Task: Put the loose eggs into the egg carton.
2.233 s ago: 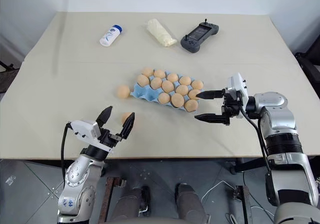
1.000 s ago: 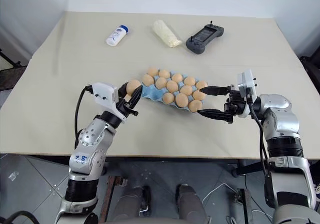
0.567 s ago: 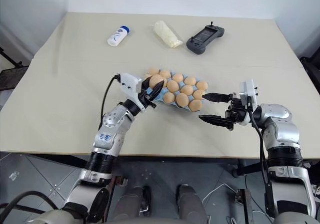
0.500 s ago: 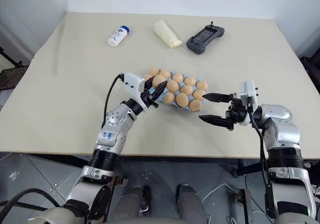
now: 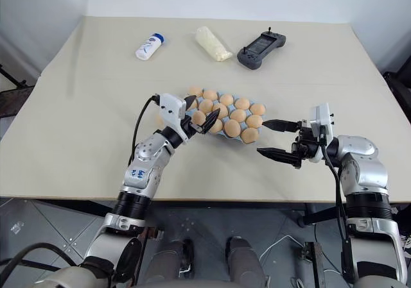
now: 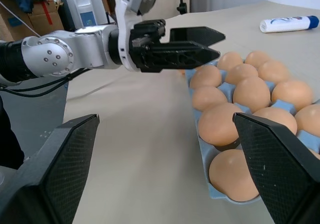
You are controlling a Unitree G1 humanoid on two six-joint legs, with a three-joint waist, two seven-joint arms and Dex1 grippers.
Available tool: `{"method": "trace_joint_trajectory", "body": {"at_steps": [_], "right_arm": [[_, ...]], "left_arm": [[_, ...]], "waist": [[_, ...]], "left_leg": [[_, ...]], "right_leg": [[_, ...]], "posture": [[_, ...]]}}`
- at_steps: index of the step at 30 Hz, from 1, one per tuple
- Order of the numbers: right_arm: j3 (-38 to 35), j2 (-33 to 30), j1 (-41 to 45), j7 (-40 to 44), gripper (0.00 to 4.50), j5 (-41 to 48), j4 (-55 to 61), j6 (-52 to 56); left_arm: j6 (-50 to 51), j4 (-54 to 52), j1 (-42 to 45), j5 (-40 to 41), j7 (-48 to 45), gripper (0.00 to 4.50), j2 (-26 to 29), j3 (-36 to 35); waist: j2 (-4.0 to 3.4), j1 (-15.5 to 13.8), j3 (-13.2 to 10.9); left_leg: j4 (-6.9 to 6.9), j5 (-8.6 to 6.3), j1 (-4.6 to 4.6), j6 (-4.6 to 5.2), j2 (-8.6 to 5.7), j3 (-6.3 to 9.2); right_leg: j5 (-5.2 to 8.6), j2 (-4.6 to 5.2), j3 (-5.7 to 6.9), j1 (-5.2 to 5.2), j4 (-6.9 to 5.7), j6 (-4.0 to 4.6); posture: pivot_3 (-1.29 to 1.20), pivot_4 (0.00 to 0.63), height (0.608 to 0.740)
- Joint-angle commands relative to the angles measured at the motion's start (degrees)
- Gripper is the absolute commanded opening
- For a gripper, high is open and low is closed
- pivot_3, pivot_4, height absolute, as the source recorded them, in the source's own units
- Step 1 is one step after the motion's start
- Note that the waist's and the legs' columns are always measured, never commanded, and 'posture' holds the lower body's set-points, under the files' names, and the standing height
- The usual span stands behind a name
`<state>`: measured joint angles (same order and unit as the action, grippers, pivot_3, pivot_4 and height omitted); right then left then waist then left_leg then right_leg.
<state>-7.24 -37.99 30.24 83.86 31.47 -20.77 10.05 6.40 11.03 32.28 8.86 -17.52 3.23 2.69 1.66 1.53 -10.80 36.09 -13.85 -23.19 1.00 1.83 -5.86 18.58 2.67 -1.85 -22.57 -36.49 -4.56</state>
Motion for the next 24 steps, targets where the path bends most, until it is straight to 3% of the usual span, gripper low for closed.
{"method": "trace_joint_trajectory", "body": {"at_steps": [1,7,11,18,24], "right_arm": [[-1.5,-1.2,1.2,0.9,4.50,0.1,-0.4,-0.7],[-1.4,-1.3,1.1,1.4,4.50,0.2,-0.6,-0.6],[-1.5,-1.2,1.7,1.9,4.50,0.2,-1.6,-0.8],[-1.4,-1.2,2.5,2.8,4.50,-0.1,-3.7,-1.6],[-1.2,-1.0,2.9,2.9,4.50,-0.4,-4.4,-2.0]], "left_arm": [[3.1,-8.9,-2.9,0.6,0.3,4.48,1.3,-0.5],[11.2,-25.9,-15.9,8.2,-4.9,4.48,5.3,-1.3],[12.2,-31.7,-23.7,12.0,-7.4,4.48,8.4,-4.0],[11.4,-32.0,-31.8,15.6,-8.3,4.48,13.6,-13.5],[10.8,-30.7,-33.4,16.6,-10.1,4.48,17.1,-18.0]], "waist": [[0.00,0.1,0.0],[-0.01,0.1,0.0],[-0.01,0.1,0.0],[-0.02,0.2,0.0],[-0.03,0.2,0.0]], "left_leg": [[0.00,0.00,0.01,0.00,0.01,0.00],[-0.01,0.00,0.01,-0.02,0.02,0.00],[0.01,-0.10,0.04,-0.23,0.03,0.04],[-0.06,-0.10,0.09,-0.24,0.01,0.08],[-0.32,-0.12,0.07,-0.29,0.01,0.09]], "right_leg": [[0.00,0.00,0.00,0.00,-0.01,0.00],[0.00,0.00,-0.01,0.00,-0.01,0.01],[0.02,0.02,0.00,0.03,-0.03,0.03],[0.06,0.13,0.02,0.06,0.00,0.17],[0.09,0.17,0.07,0.01,0.24,0.24]], "posture": [[0.00,0.150,0.740],[0.00,0.150,0.740],[0.00,0.150,0.740],[0.00,0.150,0.740],[0.00,0.150,0.740]]}}
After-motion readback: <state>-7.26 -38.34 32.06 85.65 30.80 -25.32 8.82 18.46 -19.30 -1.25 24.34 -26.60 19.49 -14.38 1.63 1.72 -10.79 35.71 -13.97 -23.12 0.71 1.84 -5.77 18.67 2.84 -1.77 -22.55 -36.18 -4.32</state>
